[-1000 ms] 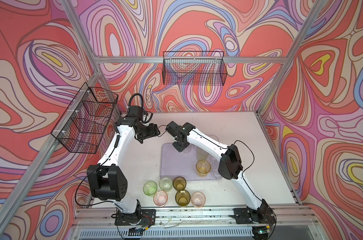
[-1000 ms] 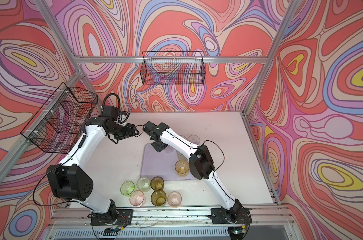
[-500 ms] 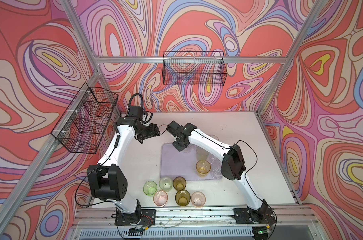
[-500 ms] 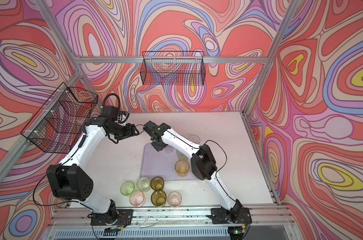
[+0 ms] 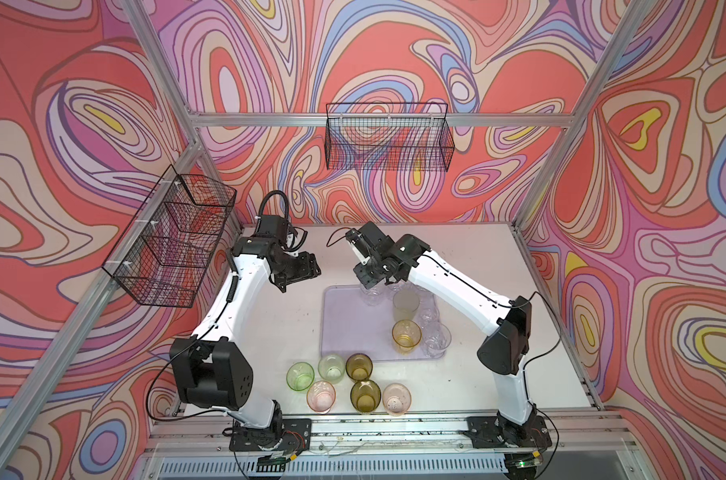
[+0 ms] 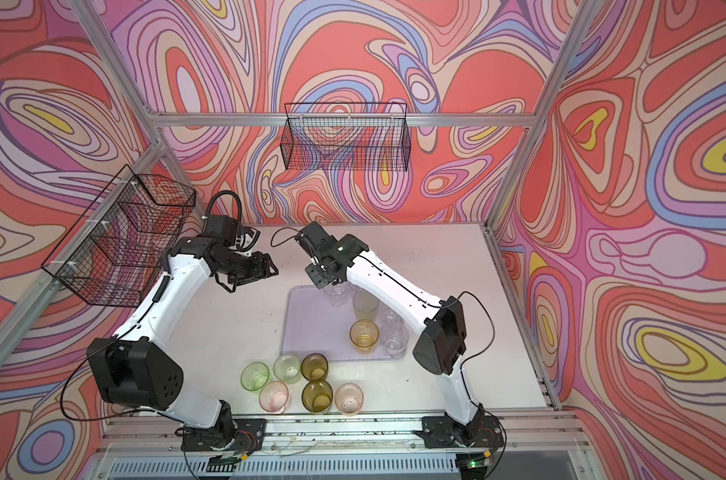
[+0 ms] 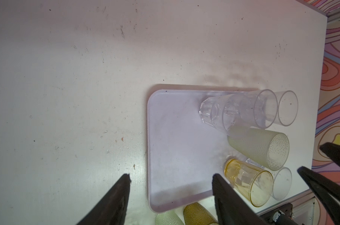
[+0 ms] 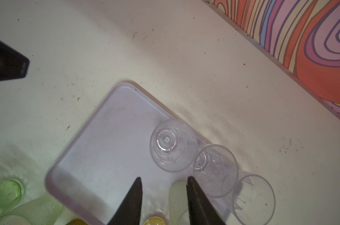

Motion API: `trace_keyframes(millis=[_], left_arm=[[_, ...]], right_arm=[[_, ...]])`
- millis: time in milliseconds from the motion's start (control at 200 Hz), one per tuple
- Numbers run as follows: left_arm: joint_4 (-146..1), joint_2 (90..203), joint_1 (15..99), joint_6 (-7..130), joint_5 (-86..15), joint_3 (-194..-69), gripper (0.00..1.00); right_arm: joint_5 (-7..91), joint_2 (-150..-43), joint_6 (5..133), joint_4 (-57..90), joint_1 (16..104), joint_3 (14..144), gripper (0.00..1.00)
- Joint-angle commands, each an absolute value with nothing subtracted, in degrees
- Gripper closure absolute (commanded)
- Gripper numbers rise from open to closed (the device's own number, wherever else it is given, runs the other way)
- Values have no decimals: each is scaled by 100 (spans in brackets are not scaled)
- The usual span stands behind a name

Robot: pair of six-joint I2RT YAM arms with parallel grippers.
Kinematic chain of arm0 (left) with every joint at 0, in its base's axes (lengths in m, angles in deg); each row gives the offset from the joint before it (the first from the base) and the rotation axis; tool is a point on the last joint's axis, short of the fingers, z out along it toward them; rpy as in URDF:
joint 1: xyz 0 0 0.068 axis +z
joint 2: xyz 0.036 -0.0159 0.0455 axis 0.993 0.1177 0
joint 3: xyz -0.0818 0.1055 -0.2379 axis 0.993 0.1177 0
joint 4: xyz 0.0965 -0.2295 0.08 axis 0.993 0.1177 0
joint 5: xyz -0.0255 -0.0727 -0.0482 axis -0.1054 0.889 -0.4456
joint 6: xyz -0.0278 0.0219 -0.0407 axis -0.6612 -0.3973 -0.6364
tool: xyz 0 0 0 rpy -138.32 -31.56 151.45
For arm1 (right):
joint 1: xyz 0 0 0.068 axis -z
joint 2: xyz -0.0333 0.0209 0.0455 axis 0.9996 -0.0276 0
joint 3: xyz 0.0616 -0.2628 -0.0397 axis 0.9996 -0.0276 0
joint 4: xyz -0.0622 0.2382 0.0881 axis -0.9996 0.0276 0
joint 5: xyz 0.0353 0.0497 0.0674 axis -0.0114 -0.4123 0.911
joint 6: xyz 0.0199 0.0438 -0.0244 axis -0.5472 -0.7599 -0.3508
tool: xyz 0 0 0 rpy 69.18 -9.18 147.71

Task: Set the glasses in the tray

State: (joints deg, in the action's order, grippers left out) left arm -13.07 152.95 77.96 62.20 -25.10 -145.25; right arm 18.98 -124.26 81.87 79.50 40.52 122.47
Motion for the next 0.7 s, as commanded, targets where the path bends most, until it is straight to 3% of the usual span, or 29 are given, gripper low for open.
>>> trace_keyframes(millis=[0,361,691], left_arm=[[-922,15111,7614,6348,-2655,-14552,30],[-536,15053,6920,6609,-2870,-14416,31],[-515,14805,6318,6786,-2826,-13925,36]], right_arm=[[1649,-12062,7984,7851,4091,11893,58],[1424,-11080,7694,7805,4152,10615,57],[1982,-9944,7316,7551,4631,9433,52]])
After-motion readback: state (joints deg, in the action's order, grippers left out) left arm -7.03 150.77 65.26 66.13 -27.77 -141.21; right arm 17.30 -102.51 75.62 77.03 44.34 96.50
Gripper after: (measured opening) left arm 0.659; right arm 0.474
